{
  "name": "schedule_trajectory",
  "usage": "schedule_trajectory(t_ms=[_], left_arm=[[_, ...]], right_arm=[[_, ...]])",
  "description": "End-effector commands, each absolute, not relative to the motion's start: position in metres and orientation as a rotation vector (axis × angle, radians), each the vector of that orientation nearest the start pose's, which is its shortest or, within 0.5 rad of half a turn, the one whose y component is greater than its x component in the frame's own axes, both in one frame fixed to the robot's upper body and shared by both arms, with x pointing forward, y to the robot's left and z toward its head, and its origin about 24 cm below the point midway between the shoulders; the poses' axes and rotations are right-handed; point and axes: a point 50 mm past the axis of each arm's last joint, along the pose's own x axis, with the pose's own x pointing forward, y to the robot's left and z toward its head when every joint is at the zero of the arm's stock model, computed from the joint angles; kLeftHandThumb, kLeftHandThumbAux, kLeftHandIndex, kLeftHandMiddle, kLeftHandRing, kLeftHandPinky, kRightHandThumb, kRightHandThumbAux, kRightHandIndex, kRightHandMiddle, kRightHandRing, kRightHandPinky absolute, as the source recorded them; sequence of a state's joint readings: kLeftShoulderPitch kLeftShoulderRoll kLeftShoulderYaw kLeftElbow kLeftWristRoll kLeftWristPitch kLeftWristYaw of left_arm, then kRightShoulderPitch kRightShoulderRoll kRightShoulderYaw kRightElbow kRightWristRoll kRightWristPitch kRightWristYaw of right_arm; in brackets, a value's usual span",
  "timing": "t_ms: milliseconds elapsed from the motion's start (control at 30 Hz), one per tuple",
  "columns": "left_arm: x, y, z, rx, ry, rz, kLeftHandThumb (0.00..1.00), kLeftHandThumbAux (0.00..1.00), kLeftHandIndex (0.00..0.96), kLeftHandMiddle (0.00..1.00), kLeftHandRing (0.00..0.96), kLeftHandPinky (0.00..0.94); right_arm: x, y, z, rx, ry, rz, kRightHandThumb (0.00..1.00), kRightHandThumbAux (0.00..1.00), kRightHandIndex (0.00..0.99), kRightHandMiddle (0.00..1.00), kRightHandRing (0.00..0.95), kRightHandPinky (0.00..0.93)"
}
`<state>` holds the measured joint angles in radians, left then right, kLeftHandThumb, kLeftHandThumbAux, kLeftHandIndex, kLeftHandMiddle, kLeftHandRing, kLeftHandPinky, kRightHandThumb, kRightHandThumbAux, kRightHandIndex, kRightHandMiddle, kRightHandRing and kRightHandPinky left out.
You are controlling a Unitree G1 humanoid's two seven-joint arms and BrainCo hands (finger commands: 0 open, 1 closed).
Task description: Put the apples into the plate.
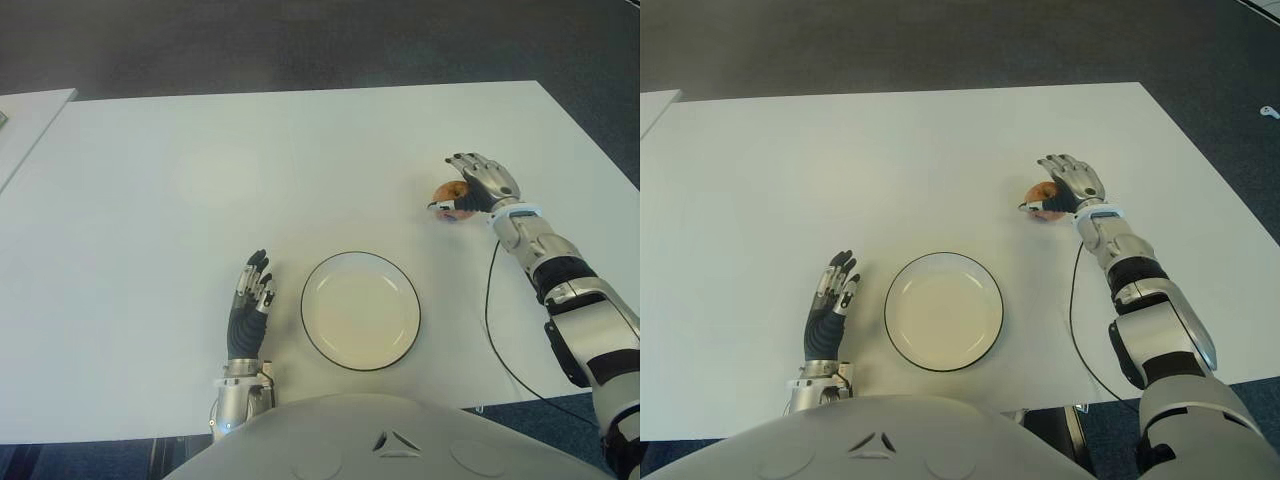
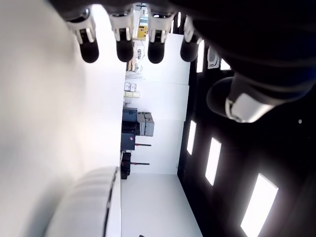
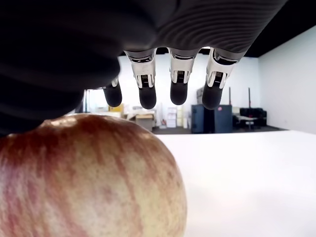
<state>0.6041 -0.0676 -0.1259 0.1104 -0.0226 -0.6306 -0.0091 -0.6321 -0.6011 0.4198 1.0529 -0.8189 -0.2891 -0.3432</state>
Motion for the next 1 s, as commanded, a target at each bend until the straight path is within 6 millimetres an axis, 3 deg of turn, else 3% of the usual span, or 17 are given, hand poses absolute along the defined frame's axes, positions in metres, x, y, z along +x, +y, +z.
schedule_trajectory(t_ms=[33,467,1000], left_arm=[[0.098,0.140,-0.039,-0.100,0.136,0.093,0.025,0.422,0.000,0.000,0.000,0.000],[0.097,0.141,-0.039,-0.119,0.137,0.086,0.028,0.427,0.000,0.000,0.000,0.000],[0.095,0.142,-0.035,-0.092,0.139,0.078,0.024,0.438,0.000,0.000,0.000,0.000]], right_arm=[[0.329,-0.259,0.024,-1.523,0.075,0.165,0.263,0.397,0.000,0.000,0.000,0.000],[0.312,-0.255,-0.009,-1.489,0.173,0.159,0.231,0.389,0.000,0.000,0.000,0.001],[0.295,-0.266,-0.027,-1.438,0.298,0.121,0.230,0.416,0.000,0.000,0.000,0.016]])
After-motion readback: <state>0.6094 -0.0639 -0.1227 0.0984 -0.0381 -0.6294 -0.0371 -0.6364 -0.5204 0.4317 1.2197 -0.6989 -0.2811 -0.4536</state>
